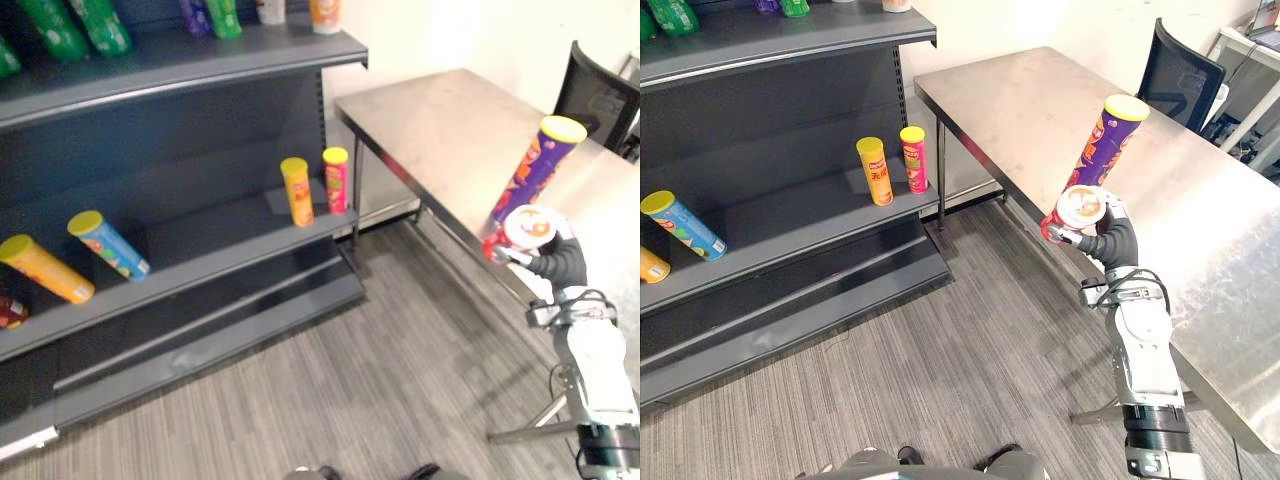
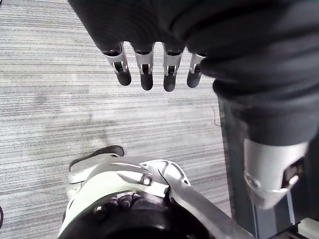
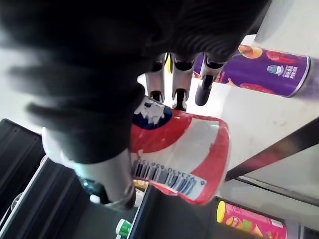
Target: Put the gum and the chips on the shelf.
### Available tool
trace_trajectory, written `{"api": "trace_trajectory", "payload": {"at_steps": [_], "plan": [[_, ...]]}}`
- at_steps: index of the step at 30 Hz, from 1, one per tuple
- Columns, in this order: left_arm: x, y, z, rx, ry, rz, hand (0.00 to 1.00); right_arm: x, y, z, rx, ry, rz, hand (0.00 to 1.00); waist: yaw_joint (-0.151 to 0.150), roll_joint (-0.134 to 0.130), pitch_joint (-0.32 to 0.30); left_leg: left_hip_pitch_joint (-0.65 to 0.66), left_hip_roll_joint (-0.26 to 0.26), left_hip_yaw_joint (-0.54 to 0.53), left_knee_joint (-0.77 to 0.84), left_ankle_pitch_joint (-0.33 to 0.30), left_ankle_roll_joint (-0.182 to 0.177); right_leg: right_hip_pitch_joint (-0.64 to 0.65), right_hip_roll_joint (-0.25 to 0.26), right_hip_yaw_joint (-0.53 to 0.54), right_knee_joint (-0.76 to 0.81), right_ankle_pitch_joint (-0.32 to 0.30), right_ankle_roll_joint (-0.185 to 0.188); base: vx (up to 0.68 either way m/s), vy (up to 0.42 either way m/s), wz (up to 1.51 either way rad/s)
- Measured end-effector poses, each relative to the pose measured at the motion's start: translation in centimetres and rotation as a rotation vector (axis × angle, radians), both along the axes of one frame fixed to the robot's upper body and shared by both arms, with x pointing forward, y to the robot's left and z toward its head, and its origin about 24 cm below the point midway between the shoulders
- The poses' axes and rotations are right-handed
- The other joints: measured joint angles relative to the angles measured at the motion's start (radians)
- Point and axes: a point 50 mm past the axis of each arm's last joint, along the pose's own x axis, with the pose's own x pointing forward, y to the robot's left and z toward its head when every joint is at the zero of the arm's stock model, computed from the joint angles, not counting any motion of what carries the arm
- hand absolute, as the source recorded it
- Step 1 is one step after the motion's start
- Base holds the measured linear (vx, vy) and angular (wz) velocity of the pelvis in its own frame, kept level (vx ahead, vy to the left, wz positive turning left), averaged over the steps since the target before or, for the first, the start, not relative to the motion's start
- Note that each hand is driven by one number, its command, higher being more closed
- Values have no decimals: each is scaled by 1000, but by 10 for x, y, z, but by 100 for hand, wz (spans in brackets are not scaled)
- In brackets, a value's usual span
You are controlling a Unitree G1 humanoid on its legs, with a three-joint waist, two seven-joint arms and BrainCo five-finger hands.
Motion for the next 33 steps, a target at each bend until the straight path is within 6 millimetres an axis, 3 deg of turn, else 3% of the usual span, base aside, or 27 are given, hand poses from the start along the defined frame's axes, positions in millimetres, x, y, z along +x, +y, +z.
{"api": "trace_trajectory", "payload": {"at_steps": [8,13,15,16,17,20,22,24,28,33], "plan": [[5,-1,2,10,-52,73,0,11,34,6,-67,-1,216,100,31,2,8,-30,19,-11,53,-3,4,-10,-14,-1,27,0,0,34,35,6],[9,-4,3,10,-67,95,0,13,63,-1,-87,27,369,100,45,-11,21,-18,-9,-74,85,-32,46,7,-107,13,181,3,-1,25,54,44],[11,-4,3,19,-65,106,0,10,71,0,-79,21,414,100,44,-2,38,-19,-16,-132,100,-56,57,-22,-115,156,246,47,-64,-24,75,61],[11,-3,3,21,-60,107,0,8,73,-2,-65,20,421,100,38,6,43,-19,-22,-171,101,-62,65,-72,-107,281,292,39,-67,9,79,94],[14,-3,4,24,-61,108,0,5,73,-5,-59,30,421,100,32,13,47,-20,-30,-221,99,-64,69,-112,-51,434,297,0,-20,29,68,98],[15,1,4,33,-53,102,0,-5,78,-17,-46,67,441,100,16,2,44,-28,-75,-316,114,-59,80,-173,36,622,258,-17,6,89,8,125],[16,2,4,34,-48,84,0,-8,84,-23,-20,84,456,100,14,-8,42,-37,-94,-369,141,-65,73,-191,82,681,193,-15,10,149,-68,108],[17,2,4,33,-42,68,0,-11,87,-29,2,103,460,100,14,-10,45,-40,-96,-394,167,-74,59,-184,106,682,139,-11,14,170,-101,87],[14,-5,2,8,-20,68,0,-11,91,-31,7,112,483,100,38,12,44,-39,-61,-391,181,-79,30,-141,148,683,86,-28,28,114,-114,3],[16,-8,2,5,-30,48,0,-13,89,-34,32,124,473,100,16,15,45,-15,-48,-392,132,-60,-16,-133,167,675,79,-34,19,2,-87,-6]]}}
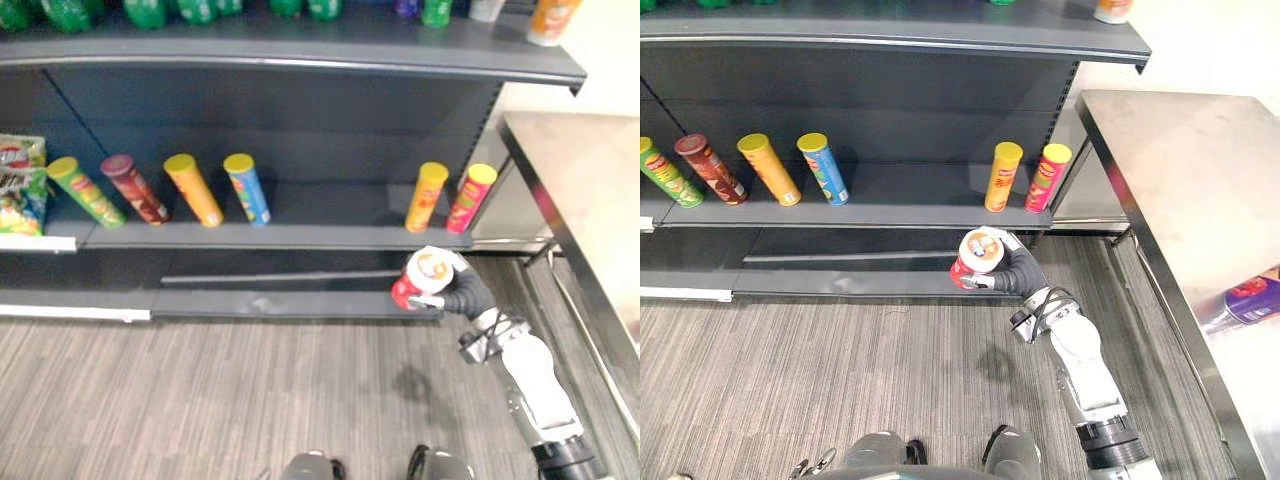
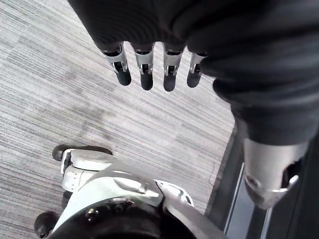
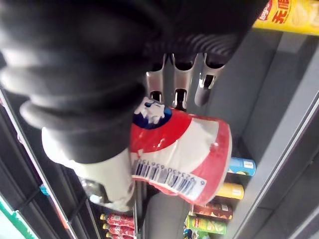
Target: Put the gum and the chips on the shelf.
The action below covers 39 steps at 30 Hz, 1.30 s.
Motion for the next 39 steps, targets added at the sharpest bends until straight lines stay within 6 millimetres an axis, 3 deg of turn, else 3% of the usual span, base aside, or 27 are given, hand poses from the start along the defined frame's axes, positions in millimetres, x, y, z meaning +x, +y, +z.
{"api": "trace_trajectory", "payload": {"at_steps": [10,13,15,18,19,20,21,22,24,27,29,31,32,33,35,37,39], "plan": [[2,1,1,3,-9,-37,0,-12,-6,-17,18,67,-38,100,-31,-7,-4,14,-34,-31,-120,73,3,-1,-16,-20,-15,-35,-5,-71,-62,12],[2,6,1,9,-3,-41,0,-19,-9,-24,34,84,-61,100,-37,-28,-17,13,-42,-53,-134,77,1,6,-20,-27,-18,-85,-2,-56,-96,14],[1,6,1,3,-1,-45,0,-22,-11,-28,36,96,-72,100,-45,-26,-22,7,-25,-63,-113,66,0,16,-4,-36,-20,-102,-12,-10,-133,13],[1,2,1,-33,-13,-53,0,-25,-12,-32,33,110,-69,100,-43,2,-48,-51,60,-54,29,23,-14,30,64,-47,-50,-135,-32,75,-156,-7],[4,1,1,-52,-27,-36,0,-25,-12,-32,33,112,-69,100,-46,4,-48,-121,99,-47,183,37,-15,35,75,-51,-50,-144,-41,74,-96,-1],[4,1,1,-59,-32,-32,0,-25,-12,-33,31,116,-71,100,-48,2,-46,-156,118,-46,261,64,-10,44,79,-51,-53,-146,-45,101,-138,-7],[3,1,0,-72,-31,-7,0,-25,-13,-35,29,126,-75,100,-44,-4,-39,-198,138,-44,383,132,-7,79,75,-44,-64,-147,-53,117,-103,-20],[1,2,0,-84,-26,13,0,-25,-13,-38,39,135,-79,100,-36,-23,-29,-191,135,-27,388,123,-8,109,52,-41,-62,-153,-60,129,-78,-17],[3,-1,-1,-105,-33,-3,0,-23,-13,-38,34,131,-81,100,-38,-16,-31,-195,135,-20,296,97,-17,129,29,-34,-61,-167,-57,128,-25,-9],[1,-3,-1,-124,-29,-5,0,-21,-11,-37,33,128,-71,100,-36,-14,-30,-206,138,-39,100,130,-54,145,-1,-17,-61,-183,-38,165,52,-7],[-3,-4,-3,-135,-7,-5,0,-19,-9,-39,22,135,-56,100,-34,-12,-28,-206,143,-84,-58,227,-93,161,-13,11,-49,-205,-5,246,178,-21],[-11,-7,-5,-144,26,0,0,-17,-8,-39,11,137,-44,100,-33,1,-22,-174,155,-87,-134,275,-97,178,-13,38,-22,-234,30,264,289,-46],[-17,-13,-7,-160,47,7,0,-18,-11,-38,-6,131,-41,100,-39,22,-23,-145,165,-90,-144,290,-99,196,-12,52,0,-260,60,275,354,-45],[-18,-12,-7,-159,50,7,0,-18,-11,-40,-6,136,-43,100,-34,13,-20,-143,162,-83,-113,314,-109,203,-25,70,13,-271,76,275,366,-44],[-15,0,-5,-127,51,-15,0,-21,-9,-42,4,137,-39,100,-35,-39,-30,-157,108,-51,-8,213,-75,244,-86,88,-52,-258,108,352,382,-23],[-10,6,-4,-105,45,-41,0,-23,-11,-42,10,133,-49,100,-44,-60,-38,-184,81,-40,49,159,-54,267,-114,87,-108,-201,132,299,312,1],[-5,8,-4,-96,44,-72,0,-27,-14,-47,15,154,-71,100,-44,-61,-39,-173,55,-26,51,128,-31,273,-141,90,-106,-132,122,334,345,7]]}}
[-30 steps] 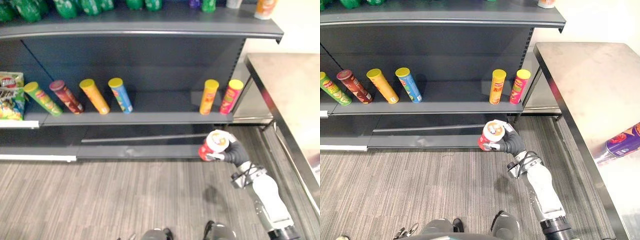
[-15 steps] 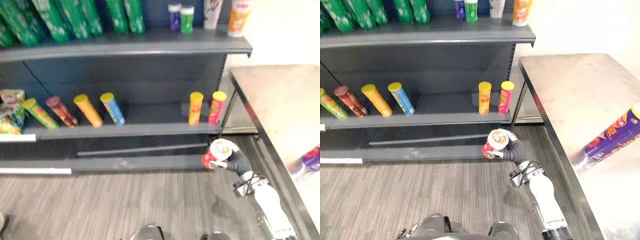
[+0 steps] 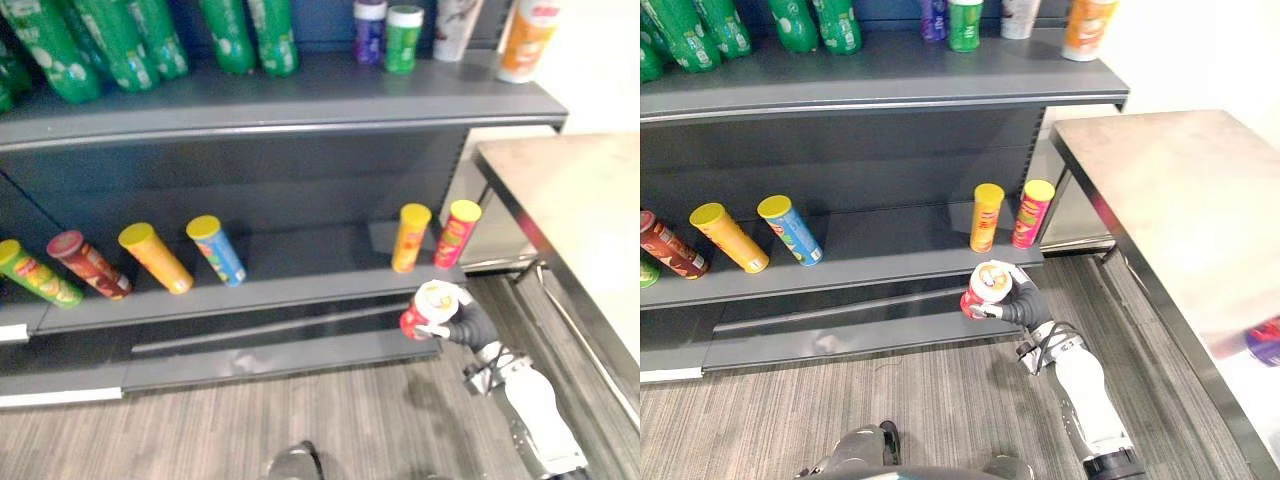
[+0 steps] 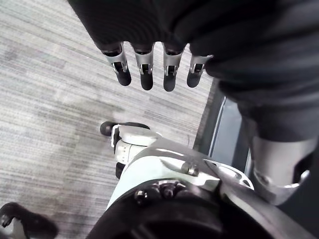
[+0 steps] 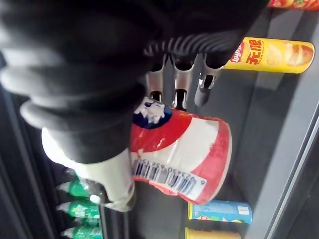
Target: Put the gum and the chips on the shelf.
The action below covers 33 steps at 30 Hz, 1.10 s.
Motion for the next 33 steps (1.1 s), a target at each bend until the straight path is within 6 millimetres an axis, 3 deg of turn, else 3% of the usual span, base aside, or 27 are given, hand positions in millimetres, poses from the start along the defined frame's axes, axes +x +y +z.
{"api": "trace_trajectory", "payload": {"at_steps": [1,4,5,7,8,10,13,14,15,17,19,24,28,33], "plan": [[3,-1,0,4,-1,-30,0,-2,-2,-2,7,10,-16,100,-1,1,0,20,-20,7,-16,-12,13,-25,-22,5,56,47,-10,284,277,4],[4,0,0,13,1,-54,0,-2,-2,-2,53,4,-59,100,1,7,1,122,-51,37,-111,-18,38,-138,-72,20,281,198,-128,247,222,-14],[4,0,0,11,-1,-56,0,-2,-1,-2,59,1,-59,100,1,13,5,145,-50,42,-133,-18,41,-159,-71,21,333,196,-127,239,166,-30],[5,-1,0,13,-4,-52,0,1,3,2,69,-22,-43,100,0,21,3,231,-43,64,-211,-13,46,-224,-29,-24,447,106,-143,200,104,-28],[6,-1,0,14,-6,-50,0,1,3,3,70,-32,-41,100,0,21,2,246,-39,70,-225,-12,45,-234,-16,-48,444,90,-146,185,52,-32],[10,-1,1,16,-17,-48,0,6,5,9,72,-59,-31,100,-3,27,5,273,-20,90,-250,-11,43,-283,37,-117,356,58,-154,209,-29,-25],[16,-1,1,21,-31,-43,0,7,6,10,69,-65,-26,100,-1,27,5,275,6,102,-247,-7,35,-311,86,-121,155,85,-132,161,-119,-5],[16,3,2,33,-34,-24,0,7,8,11,74,-64,-17,100,9,3,-6,279,-2,107,-247,-1,16,-307,99,-101,13,255,-136,144,-177,-2],[16,4,2,36,-34,-20,0,7,8,11,73,-65,-16,100,10,-6,-10,280,-2,106,-247,-3,3,-305,100,-97,11,242,-129,171,-235,-13],[18,-4,1,14,-42,2,0,13,9,17,54,-86,11,100,11,46,-9,294,39,108,-280,9,-36,-290,149,-98,-16,234,-134,86,-173,-15],[19,-8,0,8,-44,10,0,15,9,20,68,-94,18,100,11,64,-12,296,55,109,-305,20,-56,-276,178,-111,-67,231,-132,42,-157,-10],[13,-6,-1,21,-22,40,0,13,17,17,67,-79,61,100,13,57,-20,318,88,108,-317,26,-88,-178,238,-137,-210,231,-119,-45,-96,3],[10,-4,-1,34,-13,22,0,8,22,6,71,-13,76,100,18,51,-50,312,100,112,-339,35,-97,-139,272,-140,-332,294,-120,-27,-37,-5],[6,-10,-2,12,-12,20,0,-4,18,-8,70,52,52,100,11,75,-64,320,89,125,-370,53,-101,-116,279,-135,-408,338,-122,32,22,-4]]}}
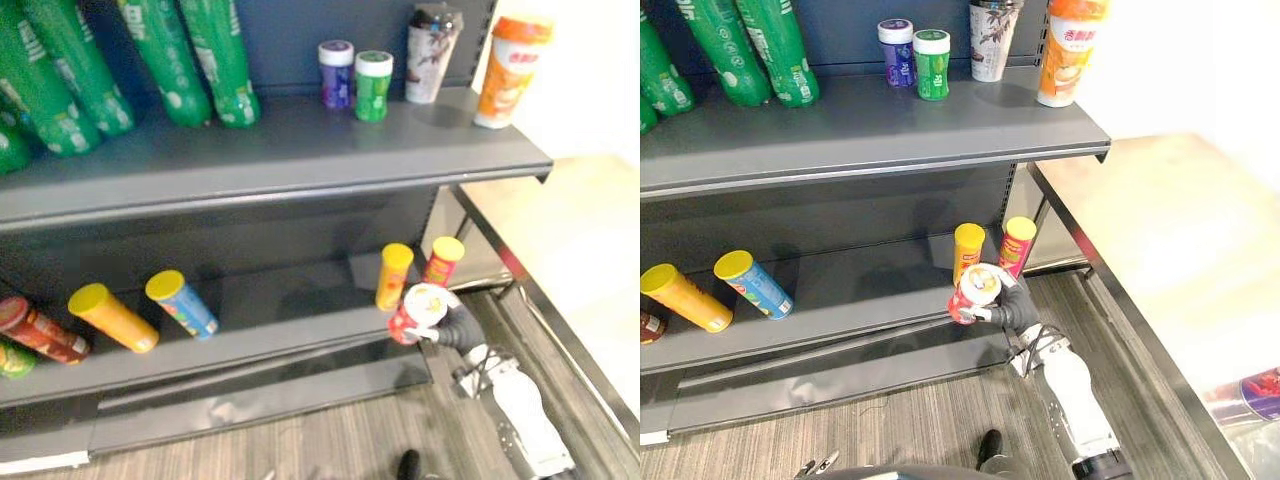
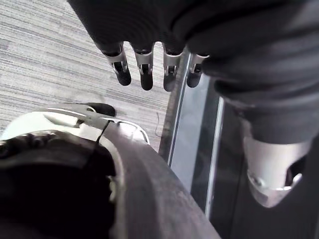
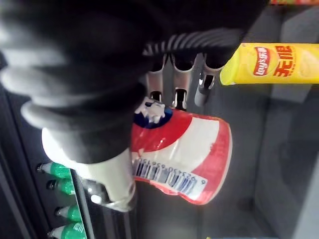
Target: Put the gum and the chips on the shelf.
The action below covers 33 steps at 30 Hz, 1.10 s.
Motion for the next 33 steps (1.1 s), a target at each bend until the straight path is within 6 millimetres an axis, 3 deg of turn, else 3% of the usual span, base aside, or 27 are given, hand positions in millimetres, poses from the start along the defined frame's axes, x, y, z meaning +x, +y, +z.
{"api": "trace_trajectory", "payload": {"at_steps": [7,12,18,25,29,33], "plan": [[4,-2,0,-7,-13,-19,0,-1,-14,-19,-17,92,-94,100,-3,6,-5,27,-8,17,-21,1,-5,14,6,19,-23,12,2,44,33,-6],[9,-2,1,0,-17,-47,0,-1,-45,-29,-33,148,-251,100,-4,7,-5,38,-15,28,-34,1,-5,15,3,24,-23,13,4,18,30,-4],[18,-2,3,-5,-54,-69,0,-1,-86,-18,-37,109,-445,100,-23,7,-5,44,-18,35,-35,0,-6,17,1,28,-22,14,5,-2,5,-2],[17,1,4,0,-55,-52,0,-3,-143,21,-132,-21,-611,100,-32,6,-5,60,-19,49,-34,0,-6,16,3,51,-12,14,6,-34,-1,-7],[16,4,4,15,-49,-61,0,5,-162,49,-154,-116,-673,100,-52,-1,-6,60,-25,51,-34,-2,-4,11,-4,55,-4,13,6,-40,7,-4],[15,4,4,12,-38,-60,0,13,-166,68,-168,-179,-673,100,-54,-13,-19,59,-28,60,-35,-6,-2,3,-7,62,2,13,6,-34,7,-8]]}}
